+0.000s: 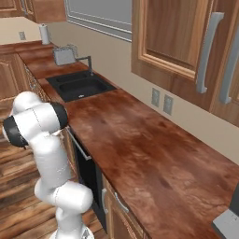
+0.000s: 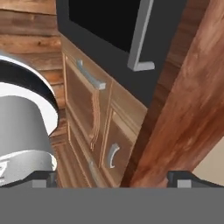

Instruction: Open the dishwasher door and pull out the top rack.

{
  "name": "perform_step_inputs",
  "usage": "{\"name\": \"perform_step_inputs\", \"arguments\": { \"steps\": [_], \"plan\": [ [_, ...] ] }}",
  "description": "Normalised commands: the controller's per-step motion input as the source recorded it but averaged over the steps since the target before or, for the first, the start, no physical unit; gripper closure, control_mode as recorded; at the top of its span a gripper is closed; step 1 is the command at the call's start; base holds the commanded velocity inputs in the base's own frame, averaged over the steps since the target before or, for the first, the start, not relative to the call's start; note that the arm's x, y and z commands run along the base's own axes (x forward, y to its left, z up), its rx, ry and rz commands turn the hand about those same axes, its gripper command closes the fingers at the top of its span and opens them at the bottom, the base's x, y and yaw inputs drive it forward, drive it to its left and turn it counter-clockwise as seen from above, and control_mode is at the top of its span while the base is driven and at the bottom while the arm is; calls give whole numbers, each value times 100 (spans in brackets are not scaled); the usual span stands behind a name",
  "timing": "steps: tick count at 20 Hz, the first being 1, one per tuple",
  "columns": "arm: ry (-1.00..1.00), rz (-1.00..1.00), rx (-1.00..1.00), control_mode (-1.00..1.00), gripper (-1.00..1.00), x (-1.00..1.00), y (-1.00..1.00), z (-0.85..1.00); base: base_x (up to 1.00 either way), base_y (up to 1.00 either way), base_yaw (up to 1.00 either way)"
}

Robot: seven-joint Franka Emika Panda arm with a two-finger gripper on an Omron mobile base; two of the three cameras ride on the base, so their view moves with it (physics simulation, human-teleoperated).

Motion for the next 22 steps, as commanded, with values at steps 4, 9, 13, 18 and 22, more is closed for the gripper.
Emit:
{"name": "perform_step_inputs", "arguments": {
  "steps": [4,9,13,18,22],
  "plan": [
    [14,4,-25,-100,-100,65,4,-87,0,0,0],
    [0,12,-33,-100,-100,79,12,-84,0,0,0],
    [-3,6,-31,-100,-100,68,7,-54,0,0,0],
    [-1,0,-14,-100,-100,74,0,-33,0,0,0],
    [-1,0,-11,-100,-100,55,0,-38,0,0,0]
  ]
}}
